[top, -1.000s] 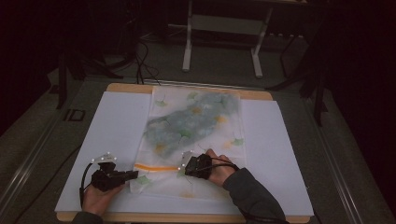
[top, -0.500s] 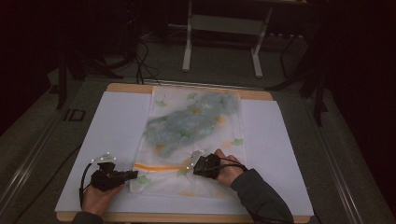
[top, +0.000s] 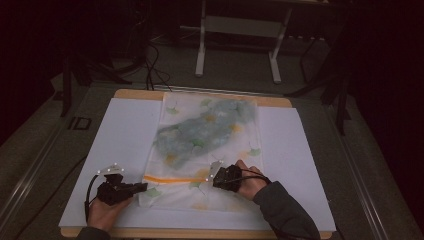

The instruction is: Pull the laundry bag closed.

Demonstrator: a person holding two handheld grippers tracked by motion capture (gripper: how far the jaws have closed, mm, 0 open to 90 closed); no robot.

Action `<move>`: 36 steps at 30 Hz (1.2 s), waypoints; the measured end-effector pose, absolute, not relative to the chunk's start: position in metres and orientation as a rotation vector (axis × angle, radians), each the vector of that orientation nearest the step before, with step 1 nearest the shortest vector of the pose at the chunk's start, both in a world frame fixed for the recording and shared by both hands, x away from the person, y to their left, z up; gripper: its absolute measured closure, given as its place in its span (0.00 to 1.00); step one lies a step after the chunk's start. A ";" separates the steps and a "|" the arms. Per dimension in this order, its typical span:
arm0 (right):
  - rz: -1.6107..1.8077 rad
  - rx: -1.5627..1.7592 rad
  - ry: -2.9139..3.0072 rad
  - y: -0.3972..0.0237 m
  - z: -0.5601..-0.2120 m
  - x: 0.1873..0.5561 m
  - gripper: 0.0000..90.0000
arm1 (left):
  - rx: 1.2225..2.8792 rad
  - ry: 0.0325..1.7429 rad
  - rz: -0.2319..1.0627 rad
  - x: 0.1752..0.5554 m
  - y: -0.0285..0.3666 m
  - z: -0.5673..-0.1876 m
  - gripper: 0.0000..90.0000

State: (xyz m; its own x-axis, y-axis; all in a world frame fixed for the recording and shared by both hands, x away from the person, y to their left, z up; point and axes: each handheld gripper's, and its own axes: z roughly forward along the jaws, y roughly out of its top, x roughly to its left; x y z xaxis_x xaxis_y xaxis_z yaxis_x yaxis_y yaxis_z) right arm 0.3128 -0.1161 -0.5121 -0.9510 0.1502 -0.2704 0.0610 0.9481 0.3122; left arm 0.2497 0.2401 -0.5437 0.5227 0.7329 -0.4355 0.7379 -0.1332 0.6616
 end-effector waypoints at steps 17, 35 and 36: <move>0.434 0.182 2.807 -0.130 -0.512 0.313 1.00 | 1.874 1.209 -0.002 0.249 0.241 -0.543 0.99; 0.413 0.220 2.800 -0.148 -0.511 0.311 1.00 | 1.871 1.215 0.002 0.249 0.241 -0.543 0.99; 0.408 0.217 2.799 -0.149 -0.511 0.311 1.00 | 1.871 1.216 0.003 0.249 0.241 -0.543 0.99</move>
